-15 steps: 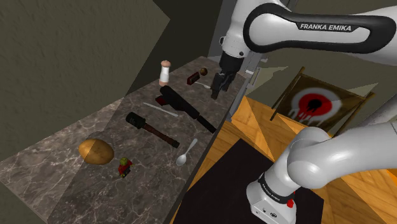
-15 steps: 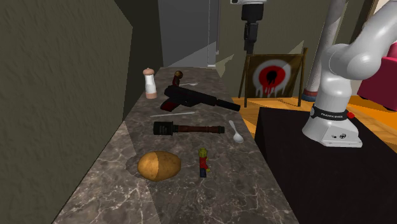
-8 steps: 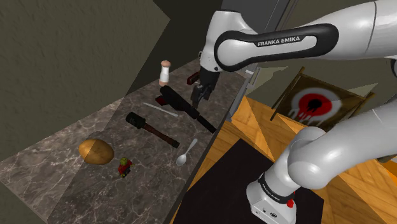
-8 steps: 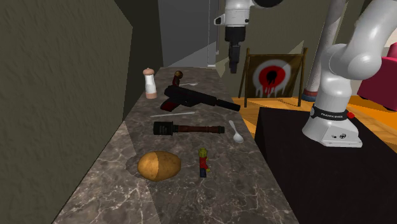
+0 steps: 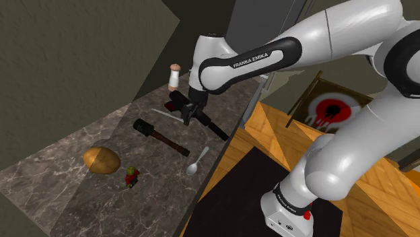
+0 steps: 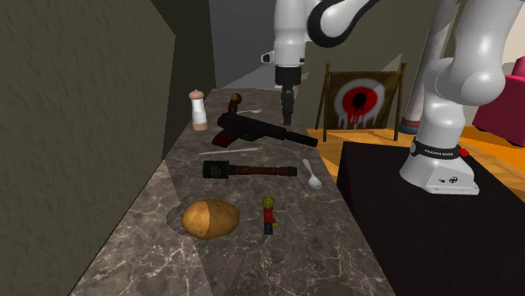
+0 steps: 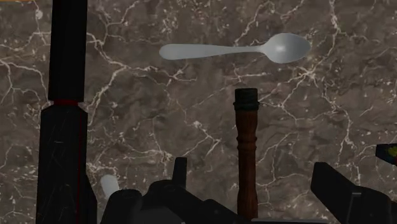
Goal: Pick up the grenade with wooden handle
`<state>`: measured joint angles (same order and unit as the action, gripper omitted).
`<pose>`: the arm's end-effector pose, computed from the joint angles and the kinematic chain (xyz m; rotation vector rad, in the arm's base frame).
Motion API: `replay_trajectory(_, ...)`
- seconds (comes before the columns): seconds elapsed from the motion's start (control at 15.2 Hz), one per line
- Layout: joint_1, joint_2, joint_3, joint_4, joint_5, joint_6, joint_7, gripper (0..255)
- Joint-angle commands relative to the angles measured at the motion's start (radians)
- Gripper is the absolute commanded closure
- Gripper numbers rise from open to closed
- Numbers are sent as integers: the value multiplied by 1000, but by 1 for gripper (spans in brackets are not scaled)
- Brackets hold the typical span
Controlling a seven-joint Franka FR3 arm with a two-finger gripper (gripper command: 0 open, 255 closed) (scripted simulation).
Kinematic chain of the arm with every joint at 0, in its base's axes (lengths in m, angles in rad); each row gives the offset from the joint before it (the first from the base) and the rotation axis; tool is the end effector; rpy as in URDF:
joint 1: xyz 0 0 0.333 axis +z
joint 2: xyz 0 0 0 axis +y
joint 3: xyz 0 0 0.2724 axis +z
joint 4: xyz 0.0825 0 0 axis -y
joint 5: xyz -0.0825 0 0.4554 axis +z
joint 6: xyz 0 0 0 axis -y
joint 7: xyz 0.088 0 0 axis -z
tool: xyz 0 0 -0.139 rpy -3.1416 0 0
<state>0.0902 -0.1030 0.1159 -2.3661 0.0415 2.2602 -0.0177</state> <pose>0.5332 0.1122 0.2456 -3.1068 -0.3066 0.0083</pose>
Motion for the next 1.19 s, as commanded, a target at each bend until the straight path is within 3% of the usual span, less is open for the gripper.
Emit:
replay_trajectory(0.0, 7, 82, 9, 41, -5, 43, 9, 0)
replay_trajectory(0.66, 50, 467, 27, 276, -54, 195, 46, 0)
replay_trajectory(1.12, 59, 554, 20, 294, -67, 264, 52, 0)
